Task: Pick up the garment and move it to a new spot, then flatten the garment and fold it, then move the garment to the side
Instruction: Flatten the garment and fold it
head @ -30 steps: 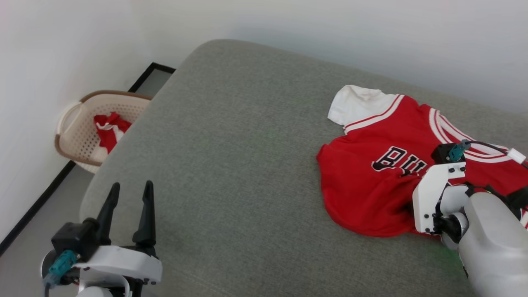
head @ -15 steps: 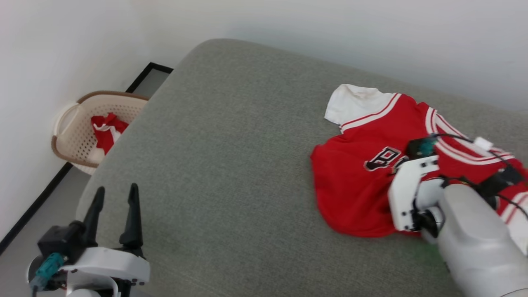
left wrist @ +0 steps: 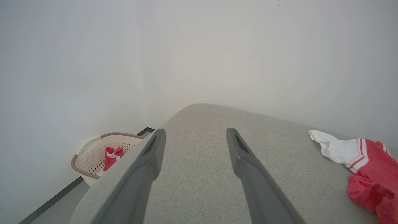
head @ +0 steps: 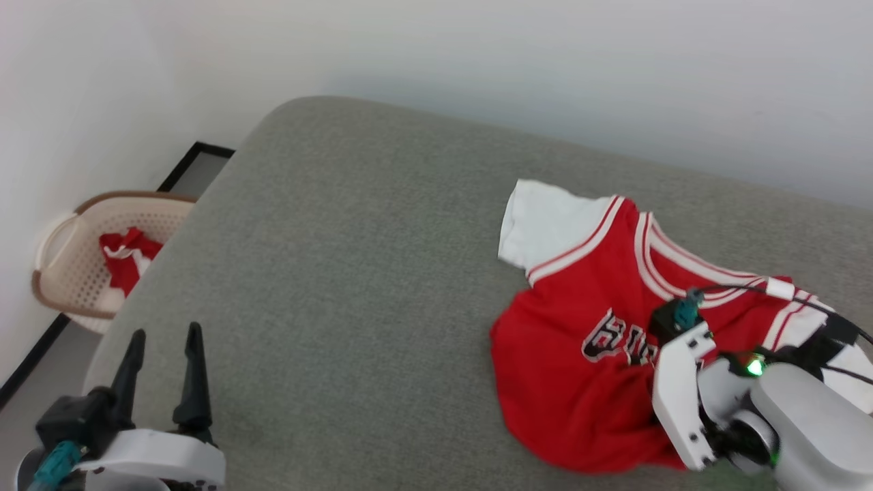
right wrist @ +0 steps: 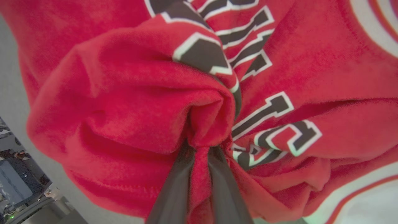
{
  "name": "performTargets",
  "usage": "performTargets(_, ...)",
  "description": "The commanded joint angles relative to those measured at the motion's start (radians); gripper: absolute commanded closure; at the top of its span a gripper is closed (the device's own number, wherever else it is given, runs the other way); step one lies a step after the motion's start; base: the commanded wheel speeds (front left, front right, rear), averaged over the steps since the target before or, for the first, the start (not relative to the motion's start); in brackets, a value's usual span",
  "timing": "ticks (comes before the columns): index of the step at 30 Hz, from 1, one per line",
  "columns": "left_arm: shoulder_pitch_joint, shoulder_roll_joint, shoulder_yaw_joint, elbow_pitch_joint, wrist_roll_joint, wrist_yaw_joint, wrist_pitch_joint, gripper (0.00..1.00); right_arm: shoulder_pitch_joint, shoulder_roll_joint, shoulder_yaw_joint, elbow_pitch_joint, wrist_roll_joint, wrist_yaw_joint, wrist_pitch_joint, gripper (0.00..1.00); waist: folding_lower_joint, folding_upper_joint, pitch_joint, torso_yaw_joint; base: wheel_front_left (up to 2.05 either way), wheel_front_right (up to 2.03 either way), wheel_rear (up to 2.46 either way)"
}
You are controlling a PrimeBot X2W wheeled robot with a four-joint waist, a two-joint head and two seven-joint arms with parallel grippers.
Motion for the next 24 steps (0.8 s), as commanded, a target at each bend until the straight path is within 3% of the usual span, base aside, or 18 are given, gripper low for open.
performTargets(1, 0.011, 0.004, 0.004, -0.004, 0.001, 0.003, -0.004, 0.00, 0.028, -0.022, 0.022, -0.024, 0.019, -0.001, 0.014, 1.00, 0.0000, 0.0000, -0.017, -0.020, 0.00, 0.00, 0.00)
performTargets(9, 0.049, 0.019, 0.016, -0.023, -0.006, 0.013, 0.002, 0.00, 0.149, -0.189, 0.098, -0.257, 0.148, -0.001, 0.105, 1.00, 0.0000, 0.0000, -0.041, -0.049, 0.00, 0.00, 0.00)
performTargets(14, 0.066, 0.023, 0.017, -0.035, -0.008, 0.023, 0.005, 0.00, 0.212, -0.214, 0.069, -0.304, 0.151, -0.001, 0.076, 1.00, 0.0000, 0.0000, -0.044, -0.067, 0.00, 0.00, 0.00)
performTargets(15, 0.068, 0.023, 0.016, -0.038, -0.009, 0.022, 0.007, 0.00, 0.214, -0.206, 0.059, -0.304, 0.140, -0.001, 0.055, 0.75, 0.0000, 0.0000, -0.043, -0.070, 0.00, 0.00, 0.00)
performTargets(16, 0.068, 0.024, 0.015, -0.039, -0.008, 0.022, 0.009, 0.00, 0.216, -0.197, 0.050, -0.299, 0.129, -0.001, 0.034, 0.13, 0.0000, 0.0000, -0.042, -0.074, 0.00, 0.00, 0.00)
performTargets(17, 0.068, 0.026, 0.014, -0.040, -0.007, 0.022, 0.011, 0.00, 0.223, -0.190, 0.039, -0.288, 0.121, -0.001, 0.023, 0.00, 0.0000, 0.0000, -0.041, -0.077, 0.00, 0.00, 0.00)
performTargets(24, 0.058, 0.036, 0.017, -0.053, -0.015, 0.026, 0.017, 0.00, 0.230, -0.139, -0.032, -0.261, 0.086, -0.001, -0.015, 0.00, 0.0000, 0.0000, -0.028, -0.108, 0.00, 0.00, 0.00)
